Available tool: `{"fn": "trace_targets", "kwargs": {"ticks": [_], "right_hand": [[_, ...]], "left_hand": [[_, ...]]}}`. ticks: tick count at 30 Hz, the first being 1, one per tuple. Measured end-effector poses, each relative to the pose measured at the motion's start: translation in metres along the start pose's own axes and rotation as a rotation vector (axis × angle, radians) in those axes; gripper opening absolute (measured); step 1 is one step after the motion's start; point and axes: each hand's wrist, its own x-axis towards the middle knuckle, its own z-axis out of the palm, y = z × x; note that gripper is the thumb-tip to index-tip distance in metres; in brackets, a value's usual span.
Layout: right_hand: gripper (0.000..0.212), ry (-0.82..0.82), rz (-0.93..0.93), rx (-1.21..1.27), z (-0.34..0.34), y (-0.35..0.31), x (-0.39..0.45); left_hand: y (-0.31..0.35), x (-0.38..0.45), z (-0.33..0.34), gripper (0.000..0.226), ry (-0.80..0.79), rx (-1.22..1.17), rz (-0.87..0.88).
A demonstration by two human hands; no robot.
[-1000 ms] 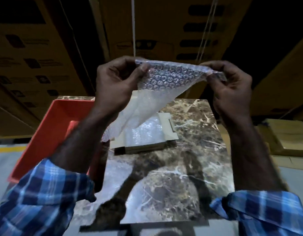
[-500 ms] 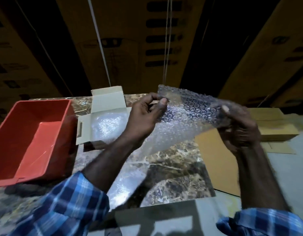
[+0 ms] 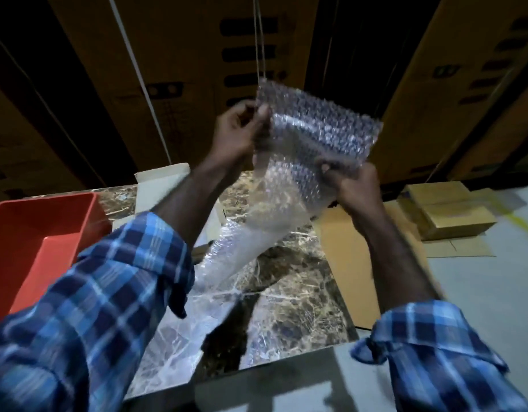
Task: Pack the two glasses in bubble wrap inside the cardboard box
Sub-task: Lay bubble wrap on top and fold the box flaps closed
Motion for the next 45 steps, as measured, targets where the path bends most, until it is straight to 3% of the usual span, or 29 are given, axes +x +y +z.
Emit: {"fn": "trace_targets", "kwargs": {"ticks": [3,7,10,14,17,19,21,24,27,31,35,39,43,45], "right_hand": [[0.036,0.157,-0.130,-0.117,-0.007,-0.033,0.011],[0.031,0.290,-0.475,-0.310,-0.012,-0.069,-0.017],[0.031,0.322,-0.672,-0.381,0.012,-0.078,-0.058],[0.011,0.080,-0.674,-0.465,0.076,-0.028,-0.113],[0.039,-0.183,-0.542,-0.600,0.125,0.026,-0.152],[0.045,-0.311,-0.525,-0.699,0.152,0.055,-0.172],[0.046,-0.457,-0.524,-0.803,0.175,0.082,-0.190],[0.049,-0.722,-0.440,-0.860,0.204,0.111,-0.210],[0.057,-0.954,-0.369,-0.937,0.223,0.136,-0.219],[0.066,-1.180,-0.218,-0.766,0.234,0.150,-0.221],[0.077,-1.015,-0.208,-0.805,0.235,0.170,-0.213],[0.065,-0.882,-0.261,-1.034,0.234,0.198,-0.206],[0.068,-0.771,-0.253,-1.072,0.226,0.214,-0.196],[0.070,-0.718,-0.268,-1.067,0.223,0.221,-0.190]], "left_hand": [[0.031,0.013,-0.005,0.010,-0.017,-0.070,0.082],[0.050,0.003,-0.018,0.008,-0.026,-0.192,0.165],[0.033,-0.024,-0.043,0.012,0.062,-0.202,0.121],[-0.026,-0.082,-0.086,0.039,0.256,-0.128,-0.148],[-0.076,-0.134,-0.120,0.059,0.332,-0.166,-0.520],[-0.103,-0.166,-0.139,0.069,0.324,-0.155,-0.765],[-0.123,-0.191,-0.151,0.064,0.262,-0.175,-0.925],[-0.145,-0.212,-0.160,0.039,0.292,-0.094,-1.037],[-0.174,-0.225,-0.175,0.014,0.426,0.184,-1.025],[-0.206,-0.246,-0.208,0.021,0.574,0.446,-0.976],[-0.209,-0.257,-0.235,0.013,0.714,0.526,-0.975],[-0.216,-0.267,-0.255,0.027,0.777,0.576,-0.919],[-0.222,-0.274,-0.264,0.040,0.774,0.657,-0.921],[-0.214,-0.270,-0.260,0.027,0.716,0.684,-0.917]]}}
